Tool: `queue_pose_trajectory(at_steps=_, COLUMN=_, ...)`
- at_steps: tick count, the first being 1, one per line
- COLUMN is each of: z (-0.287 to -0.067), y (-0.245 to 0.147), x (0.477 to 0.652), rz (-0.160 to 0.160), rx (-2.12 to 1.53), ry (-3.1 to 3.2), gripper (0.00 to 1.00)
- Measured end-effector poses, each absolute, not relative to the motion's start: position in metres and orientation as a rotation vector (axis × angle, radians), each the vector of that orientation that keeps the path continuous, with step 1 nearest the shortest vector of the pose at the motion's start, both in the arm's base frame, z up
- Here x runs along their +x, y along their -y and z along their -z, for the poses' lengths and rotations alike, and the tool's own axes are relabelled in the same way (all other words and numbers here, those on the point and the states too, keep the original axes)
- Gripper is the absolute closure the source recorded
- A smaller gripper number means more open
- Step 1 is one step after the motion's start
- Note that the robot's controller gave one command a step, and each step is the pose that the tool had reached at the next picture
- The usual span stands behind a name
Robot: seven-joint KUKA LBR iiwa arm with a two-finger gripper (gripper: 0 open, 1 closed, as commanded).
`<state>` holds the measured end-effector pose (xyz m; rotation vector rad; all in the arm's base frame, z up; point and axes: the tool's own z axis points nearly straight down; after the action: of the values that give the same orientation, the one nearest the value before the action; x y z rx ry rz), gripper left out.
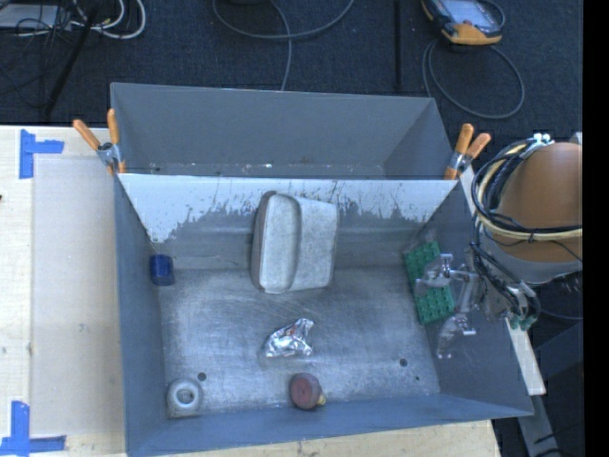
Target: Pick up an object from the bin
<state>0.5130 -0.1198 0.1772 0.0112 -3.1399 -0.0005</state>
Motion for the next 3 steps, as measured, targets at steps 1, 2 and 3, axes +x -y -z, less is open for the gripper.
queue_pose_trajectory(at_steps=1, z=-0.138, y=0.063, x=0.584, rz=0.004, rx=-0.609, ry=3.082, gripper=0.00)
queue_pose_trajectory(at_steps=2, z=-0.134, y=0.010, x=0.595, rz=0.005, rx=-0.647, ry=3.074, gripper=0.00)
queue_pose_trajectory(at_steps=3, z=-0.130, y=-0.072, x=0.513, rz=0.001, rx=-0.880, ry=3.006, gripper=0.00)
